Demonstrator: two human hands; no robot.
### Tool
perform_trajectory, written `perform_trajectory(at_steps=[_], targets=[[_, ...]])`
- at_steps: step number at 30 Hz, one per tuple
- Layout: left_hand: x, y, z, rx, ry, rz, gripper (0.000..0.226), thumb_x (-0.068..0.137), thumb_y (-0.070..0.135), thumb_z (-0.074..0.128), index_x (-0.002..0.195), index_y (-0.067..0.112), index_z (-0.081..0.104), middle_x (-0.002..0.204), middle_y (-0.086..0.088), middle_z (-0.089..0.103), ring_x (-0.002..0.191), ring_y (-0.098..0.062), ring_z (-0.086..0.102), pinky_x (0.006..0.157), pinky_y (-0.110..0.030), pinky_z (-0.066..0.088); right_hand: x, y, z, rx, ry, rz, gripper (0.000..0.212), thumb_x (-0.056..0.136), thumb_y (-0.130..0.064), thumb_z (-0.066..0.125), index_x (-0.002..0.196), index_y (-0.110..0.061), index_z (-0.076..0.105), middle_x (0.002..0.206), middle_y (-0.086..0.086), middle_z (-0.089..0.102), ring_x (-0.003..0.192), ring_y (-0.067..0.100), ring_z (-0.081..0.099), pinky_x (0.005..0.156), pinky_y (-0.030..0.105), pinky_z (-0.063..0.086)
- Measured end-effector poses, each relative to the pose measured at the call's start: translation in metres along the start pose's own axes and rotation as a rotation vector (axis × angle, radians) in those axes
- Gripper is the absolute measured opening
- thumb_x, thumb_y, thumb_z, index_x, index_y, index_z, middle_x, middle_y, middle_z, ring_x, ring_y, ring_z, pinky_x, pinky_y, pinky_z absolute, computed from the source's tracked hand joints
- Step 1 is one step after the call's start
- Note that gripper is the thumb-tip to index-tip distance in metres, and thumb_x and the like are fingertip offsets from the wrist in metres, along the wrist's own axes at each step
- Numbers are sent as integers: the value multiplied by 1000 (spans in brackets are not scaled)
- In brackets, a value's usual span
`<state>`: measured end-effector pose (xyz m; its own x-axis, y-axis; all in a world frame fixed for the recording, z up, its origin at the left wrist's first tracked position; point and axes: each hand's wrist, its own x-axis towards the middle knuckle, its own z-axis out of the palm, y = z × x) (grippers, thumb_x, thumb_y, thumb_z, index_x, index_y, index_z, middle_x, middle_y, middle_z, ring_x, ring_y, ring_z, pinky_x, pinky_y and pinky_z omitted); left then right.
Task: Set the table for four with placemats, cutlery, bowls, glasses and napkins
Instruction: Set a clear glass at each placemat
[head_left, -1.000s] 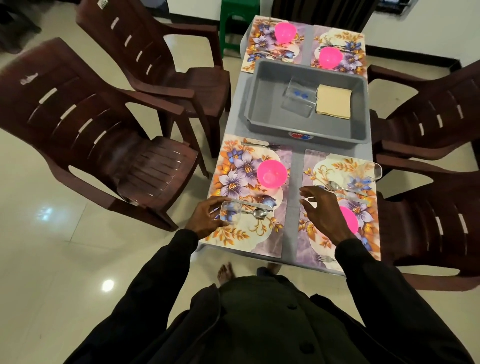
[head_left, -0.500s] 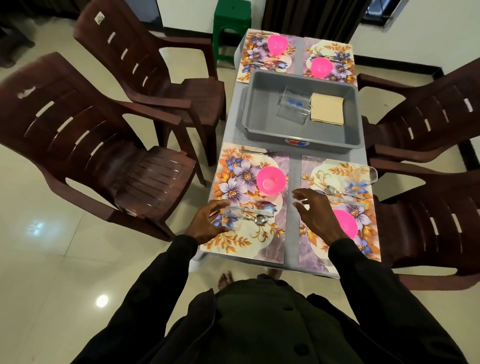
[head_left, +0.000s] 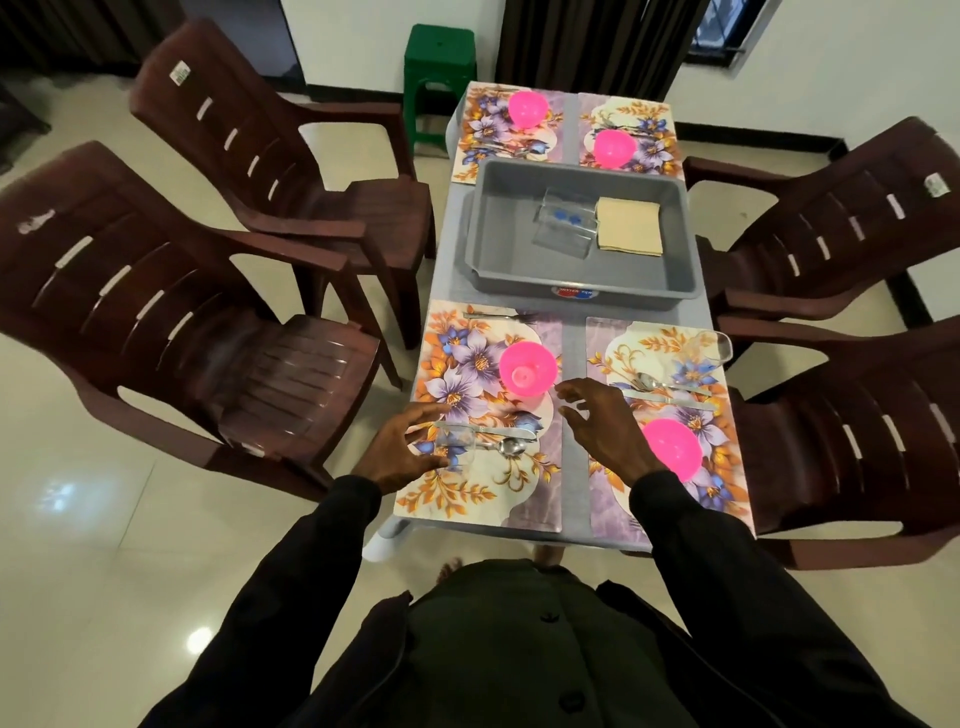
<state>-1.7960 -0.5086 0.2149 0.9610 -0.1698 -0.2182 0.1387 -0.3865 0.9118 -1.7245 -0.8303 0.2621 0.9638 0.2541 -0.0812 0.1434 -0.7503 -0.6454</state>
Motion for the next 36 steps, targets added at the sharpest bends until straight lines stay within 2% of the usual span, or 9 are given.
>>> perform_trajectory(at_steps=[4, 7, 14, 20, 23, 26, 28, 30, 36], targets=[[1, -5, 4, 96, -56, -8, 72, 68, 48, 86, 131, 36, 53, 135, 7, 59, 120, -7, 59, 101, -18, 48, -7, 1, -3, 19, 6, 22, 31, 96, -13, 68, 127, -12, 66, 123, 4, 69, 106, 13, 63, 96, 31, 54], [2, -4, 13, 136, -60, -22, 66, 74, 31, 90, 132, 24, 58, 134, -1, 61, 119, -17, 60, 106, -33, 50, -13, 6, -7, 27, 26, 17, 31, 95, -12, 68, 126, -12, 66, 121, 3, 69, 105, 11, 63, 95, 33, 55], [0, 6, 23, 113, 13, -47, 51, 79, 24, 87, 124, 24, 62, 127, 0, 65, 111, -13, 62, 90, -7, 44, -26, 20, -10, 6, 45, 9, 29, 95, -16, 69, 124, -10, 67, 119, 4, 70, 105, 14, 65, 93, 31, 55], [0, 10, 25, 86, 18, -99, 60, 76, 20, 89, 127, 23, 59, 132, -2, 61, 117, -19, 60, 103, -33, 50, -29, 30, -12, -9, 30, 20, 31, 95, -14, 69, 125, -14, 66, 118, 1, 70, 105, 11, 65, 93, 30, 55], [2, 13, 22, 59, 1, -146, 72, 73, 18, 91, 136, 20, 55, 141, -2, 55, 125, -20, 56, 107, -36, 48, -28, 32, -16, -14, 35, 14, 31, 95, -15, 69, 126, -14, 66, 119, 1, 70, 105, 11, 65, 94, 31, 56], [4, 21, 17, 35, 26, -121, 76, 71, 20, 93, 137, 21, 55, 141, -2, 57, 126, -17, 56, 105, -31, 49, -26, 32, -18, -23, 37, 1, 32, 96, -14, 68, 128, -13, 65, 121, 1, 69, 108, 12, 64, 94, 30, 55], [5, 30, 12, 4, 52, -100, 70, 70, 24, 93, 131, 29, 57, 138, -1, 59, 126, -16, 56, 102, -28, 48, -24, 30, -20, -21, 35, -11, 32, 96, -13, 68, 128, -13, 65, 121, 2, 70, 108, 13, 65, 94, 30, 55], [8, 37, 8, -29, 88, -75, 67, 69, 31, 92, 128, 32, 59, 136, 0, 62, 125, -16, 58, 104, -34, 48, -20, 28, -20, -13, 33, -20, 32, 95, -12, 68, 127, -13, 65, 120, 3, 70, 107, 14, 65, 95, 31, 55], [25, 69, 1, -21, 141, -14, 40, 86, 22, 80, 123, 17, 66, 117, 4, 72, 103, -8, 70, 94, -34, 59, -5, 22, -23, -3, 53, -45, 29, 96, -12, 67, 125, -12, 68, 120, 3, 71, 101, 8, 63, 91, 25, 53]])
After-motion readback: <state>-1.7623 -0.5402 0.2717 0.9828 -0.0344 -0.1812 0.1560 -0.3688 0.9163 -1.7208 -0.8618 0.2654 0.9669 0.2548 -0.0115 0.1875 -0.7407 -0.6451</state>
